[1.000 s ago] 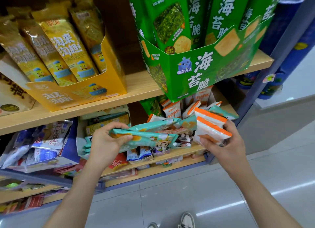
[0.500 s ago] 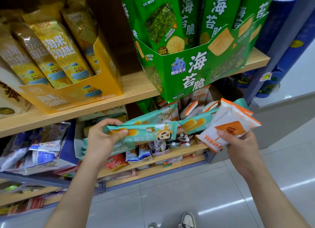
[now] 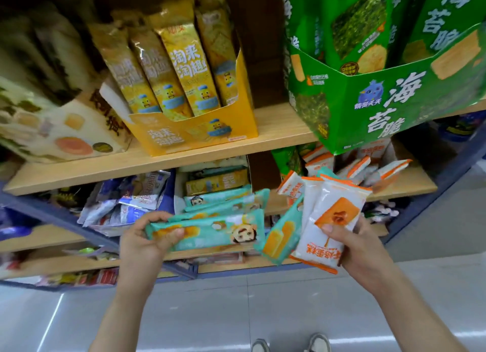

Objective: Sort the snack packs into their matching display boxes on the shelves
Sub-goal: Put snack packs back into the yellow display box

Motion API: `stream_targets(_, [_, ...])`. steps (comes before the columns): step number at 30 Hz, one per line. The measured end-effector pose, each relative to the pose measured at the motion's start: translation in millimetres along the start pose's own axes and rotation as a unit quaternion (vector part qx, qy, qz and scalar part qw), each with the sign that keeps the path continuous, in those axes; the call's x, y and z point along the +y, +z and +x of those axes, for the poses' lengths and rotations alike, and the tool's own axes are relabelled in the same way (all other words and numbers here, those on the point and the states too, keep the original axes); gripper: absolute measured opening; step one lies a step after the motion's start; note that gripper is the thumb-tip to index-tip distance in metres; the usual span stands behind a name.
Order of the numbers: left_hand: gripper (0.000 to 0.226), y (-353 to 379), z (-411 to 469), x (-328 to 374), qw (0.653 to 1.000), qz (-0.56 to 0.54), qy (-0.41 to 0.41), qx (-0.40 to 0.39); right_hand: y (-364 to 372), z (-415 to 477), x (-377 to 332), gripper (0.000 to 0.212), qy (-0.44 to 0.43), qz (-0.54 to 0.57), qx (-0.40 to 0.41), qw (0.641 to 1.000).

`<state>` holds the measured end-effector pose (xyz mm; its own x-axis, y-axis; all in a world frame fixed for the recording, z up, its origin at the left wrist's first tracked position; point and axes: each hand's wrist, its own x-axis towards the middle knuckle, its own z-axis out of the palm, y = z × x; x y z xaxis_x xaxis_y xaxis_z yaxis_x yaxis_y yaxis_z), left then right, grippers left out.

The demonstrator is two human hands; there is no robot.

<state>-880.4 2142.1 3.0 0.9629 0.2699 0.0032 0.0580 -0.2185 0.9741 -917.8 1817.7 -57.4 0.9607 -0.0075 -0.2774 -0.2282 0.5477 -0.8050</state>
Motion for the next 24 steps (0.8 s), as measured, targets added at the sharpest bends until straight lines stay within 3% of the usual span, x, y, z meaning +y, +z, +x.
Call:
stream_targets(2, [0.033, -17.8, 19.9, -15.8, 0.994, -0.080, -0.051, 0.061, 7.5, 3.3, 7.0, 0.093, 0.010, 0.009, 0.003, 1.000])
stream_targets(4, [0.028, -24.4, 44.2, -33.6, 0.986, -0.092, -0.102, 0.094, 17.2, 5.0, 13.8, 0.099, 0.019, 0.007, 0.005, 1.000])
stream_targets(9, [0.025, -4.6, 98.4, -69.0, 0.979, -0.085, -0.173, 0.074, 45.5, 9.9, 37.0, 0.093, 0.035, 0.014, 0.002, 0.999])
stream_targets(11, [0.025, 6.2, 112.5, -80.1, 0.987, 0.006, -0.148, 0.061, 58.2, 12.3, 46.6, 0.094, 0.043, 0.015, 0.005, 0.999])
stream_targets(13, [0.033, 12.9, 120.8, -87.1, 0.983, 0.165, -0.077, 0.033, 72.2, 15.6, 55.1, 0.093, 0.055, 0.016, 0.009, 0.998])
stream_targets(17, [0.052, 23.7, 124.7, -84.8, 0.920, 0.390, 0.040, -0.008, 100.6, 26.4, 73.2, 0.073, 0.069, 0.044, 0.028, 0.996])
stream_targets(20, [0.051, 26.9, 118.6, -78.4, 0.860, 0.501, 0.101, -0.003, 116.9, 34.9, 84.5, 0.056, 0.058, 0.088, 0.052, 0.993])
stream_targets(21, [0.047, 26.1, 114.9, -76.0, 0.866, 0.483, 0.130, -0.003, 120.5, 37.6, 87.0, 0.052, 0.053, 0.097, 0.058, 0.992])
stream_targets(22, [0.041, 23.6, 110.0, -69.8, 0.895, 0.420, 0.145, -0.040, 124.6, 39.8, 88.1, 0.052, 0.052, 0.103, 0.063, 0.991])
stream_targets(24, [0.034, 18.4, 95.5, -53.2, 0.939, 0.246, 0.061, -0.234, 130.1, 44.6, 89.7, 0.056, 0.048, 0.116, 0.065, 0.990])
